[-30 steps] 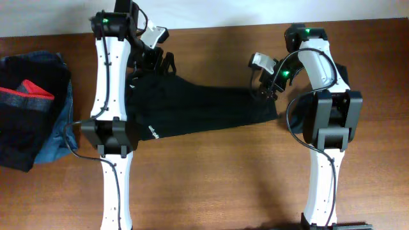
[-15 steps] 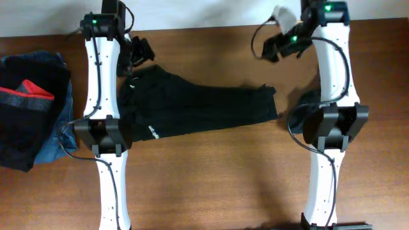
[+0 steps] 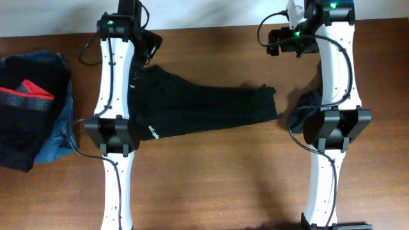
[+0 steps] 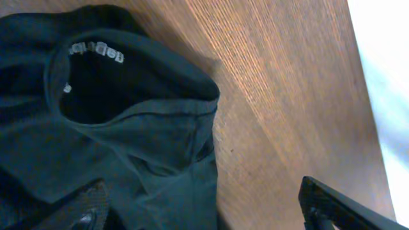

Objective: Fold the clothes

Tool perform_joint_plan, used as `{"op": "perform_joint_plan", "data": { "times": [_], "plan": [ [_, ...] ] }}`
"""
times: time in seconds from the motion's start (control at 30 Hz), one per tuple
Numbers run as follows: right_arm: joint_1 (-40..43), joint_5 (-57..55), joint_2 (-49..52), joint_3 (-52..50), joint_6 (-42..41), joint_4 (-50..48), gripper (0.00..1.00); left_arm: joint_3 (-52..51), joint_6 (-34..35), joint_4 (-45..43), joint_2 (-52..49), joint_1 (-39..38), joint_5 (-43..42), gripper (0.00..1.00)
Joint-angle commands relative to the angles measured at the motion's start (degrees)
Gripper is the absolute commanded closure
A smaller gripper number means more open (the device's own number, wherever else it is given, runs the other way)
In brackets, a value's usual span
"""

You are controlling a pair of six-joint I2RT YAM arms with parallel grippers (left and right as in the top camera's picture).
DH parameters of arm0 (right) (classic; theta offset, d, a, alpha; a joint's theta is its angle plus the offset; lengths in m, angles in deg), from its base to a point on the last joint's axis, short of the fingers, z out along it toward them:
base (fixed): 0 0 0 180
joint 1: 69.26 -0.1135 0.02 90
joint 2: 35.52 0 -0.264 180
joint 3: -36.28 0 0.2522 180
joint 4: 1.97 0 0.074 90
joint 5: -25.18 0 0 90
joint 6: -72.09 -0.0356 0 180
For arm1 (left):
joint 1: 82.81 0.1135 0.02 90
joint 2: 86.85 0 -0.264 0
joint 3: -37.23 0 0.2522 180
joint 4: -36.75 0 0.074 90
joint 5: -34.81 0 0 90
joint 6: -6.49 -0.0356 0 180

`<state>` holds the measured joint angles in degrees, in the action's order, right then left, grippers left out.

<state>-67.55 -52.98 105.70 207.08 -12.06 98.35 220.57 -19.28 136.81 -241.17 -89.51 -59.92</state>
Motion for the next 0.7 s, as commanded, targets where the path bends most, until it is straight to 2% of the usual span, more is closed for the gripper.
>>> {"op": "perform_joint_plan", "data": {
  "times": [0.0,0.03,0.2,0.23,0.3,0.33,0.5,0.67],
  "plan": [
    [-0.33,-0.52,-1.16,0.70,-0.79,0.13,0.01,-0.37,9.27,1.22,-1.38,0.24,3.78,0.08],
    [-0.33,-0.52,-1.16,0.70,-0.79,0.50,0.01,-0.39,13.57,2.51,-1.49,0.24,4.98,0.08],
    [-0.33,-0.52,-1.16,0.70,-0.76,0.90,0.01,-0.85,21.62,9.01,-1.95,0.46,6.25,0.08],
    [-0.33,-0.52,-1.16,0.70,-0.79,0.98,0.01,-0.85,22.53,9.42,-2.40,0.59,7.52,0.21],
    [-0.31,-0.52,-1.16,0.70,-0.79,1.27,0.01,-0.85,22.51,9.14,-3.10,0.74,8.52,0.53],
    [-0.31,-0.52,-1.16,0.70,-0.76,1.51,0.01,-0.85,22.51,9.07,-3.37,0.85,8.66,0.57],
    [-0.31,-0.55,-1.16,0.70,-0.76,2.64,0.01,-0.85,22.51,8.94,-6.25,0.85,8.63,0.57],
    [-0.31,-0.55,-1.16,0.70,-0.76,2.93,0.01,-0.87,22.53,8.20,-7.65,1.40,8.70,0.52]
  ]
}}
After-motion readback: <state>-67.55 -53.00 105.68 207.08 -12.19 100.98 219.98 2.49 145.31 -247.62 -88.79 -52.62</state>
